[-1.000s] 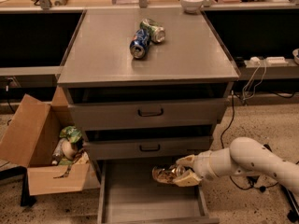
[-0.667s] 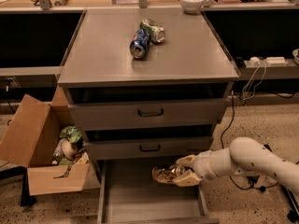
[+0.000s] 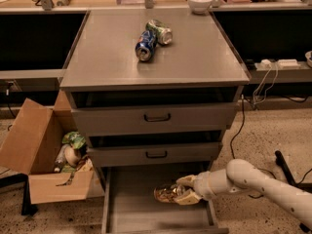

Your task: Place orange can into bottom drawer

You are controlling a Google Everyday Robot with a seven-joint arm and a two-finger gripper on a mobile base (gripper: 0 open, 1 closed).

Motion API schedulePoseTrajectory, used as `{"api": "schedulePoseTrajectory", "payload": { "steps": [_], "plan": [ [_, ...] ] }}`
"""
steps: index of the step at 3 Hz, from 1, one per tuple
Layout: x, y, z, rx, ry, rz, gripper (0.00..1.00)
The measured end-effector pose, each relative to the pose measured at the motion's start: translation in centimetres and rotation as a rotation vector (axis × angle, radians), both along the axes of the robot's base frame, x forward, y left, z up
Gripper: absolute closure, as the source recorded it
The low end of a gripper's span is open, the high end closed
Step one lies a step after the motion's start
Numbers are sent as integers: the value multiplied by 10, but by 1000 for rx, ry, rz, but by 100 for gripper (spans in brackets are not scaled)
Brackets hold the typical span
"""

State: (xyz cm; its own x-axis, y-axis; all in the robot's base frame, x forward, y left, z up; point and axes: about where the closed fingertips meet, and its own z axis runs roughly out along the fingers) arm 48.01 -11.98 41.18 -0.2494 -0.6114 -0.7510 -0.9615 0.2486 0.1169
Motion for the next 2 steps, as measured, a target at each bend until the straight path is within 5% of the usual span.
{"api": "schedulePoseTrajectory", "payload": {
  "steps": [2],
  "plan": [
    [9, 14, -97, 15, 66, 14, 100]
  ]
}}
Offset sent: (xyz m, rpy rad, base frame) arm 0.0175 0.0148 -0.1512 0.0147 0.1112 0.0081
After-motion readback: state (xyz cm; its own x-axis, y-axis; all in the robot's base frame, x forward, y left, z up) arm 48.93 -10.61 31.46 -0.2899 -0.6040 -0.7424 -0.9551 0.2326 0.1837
